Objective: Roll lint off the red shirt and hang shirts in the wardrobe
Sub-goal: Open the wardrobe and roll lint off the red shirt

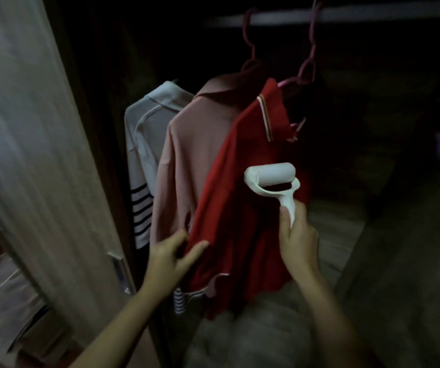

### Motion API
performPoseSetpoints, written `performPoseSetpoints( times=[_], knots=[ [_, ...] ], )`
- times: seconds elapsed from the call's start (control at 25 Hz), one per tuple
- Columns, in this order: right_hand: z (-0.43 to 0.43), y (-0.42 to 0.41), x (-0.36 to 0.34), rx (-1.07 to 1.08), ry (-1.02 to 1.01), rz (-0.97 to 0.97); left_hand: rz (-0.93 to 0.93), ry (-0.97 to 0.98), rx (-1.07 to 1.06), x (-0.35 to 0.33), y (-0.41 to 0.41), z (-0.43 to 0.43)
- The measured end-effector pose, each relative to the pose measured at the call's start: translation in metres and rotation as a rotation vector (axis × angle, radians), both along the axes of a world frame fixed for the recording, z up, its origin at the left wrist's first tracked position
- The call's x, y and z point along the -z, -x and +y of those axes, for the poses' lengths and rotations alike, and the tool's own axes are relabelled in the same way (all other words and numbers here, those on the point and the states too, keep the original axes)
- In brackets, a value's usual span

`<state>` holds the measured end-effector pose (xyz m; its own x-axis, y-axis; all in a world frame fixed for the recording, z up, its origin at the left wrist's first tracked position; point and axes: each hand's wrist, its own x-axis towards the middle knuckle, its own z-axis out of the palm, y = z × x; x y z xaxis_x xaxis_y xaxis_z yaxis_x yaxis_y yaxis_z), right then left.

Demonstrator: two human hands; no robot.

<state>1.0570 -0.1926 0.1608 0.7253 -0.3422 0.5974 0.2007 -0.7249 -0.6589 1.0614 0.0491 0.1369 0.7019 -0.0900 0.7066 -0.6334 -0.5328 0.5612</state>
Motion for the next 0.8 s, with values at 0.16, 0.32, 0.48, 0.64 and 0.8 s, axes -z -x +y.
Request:
performPoseSetpoints(
  times=[0.16,0.32,0.48,0.64,0.8],
  knots=[
    [-0.014,0.023,-0.004,0.056,0.017,0.074,0.039,-0.102,0.109,0.012,-0.012,-0.034],
    [-0.017,0.062,0.0,0.146,0.023,0.095,0.205,-0.076,0.186,0.005,-0.006,-0.055],
    [-0.001,0.116,0.003,0.261,0.056,0.103,0.118,-0.007,0.233,-0.006,0.02,-0.063],
    [0.034,0.189,0.021,0.402,0.018,0.14,0.124,-0.107,0.378,0.0,0.063,-0.06],
    [0.062,0.275,0.053,0.54,-0.031,0.23,0.182,-0.288,0.549,0.031,0.11,-0.069]
  ],
)
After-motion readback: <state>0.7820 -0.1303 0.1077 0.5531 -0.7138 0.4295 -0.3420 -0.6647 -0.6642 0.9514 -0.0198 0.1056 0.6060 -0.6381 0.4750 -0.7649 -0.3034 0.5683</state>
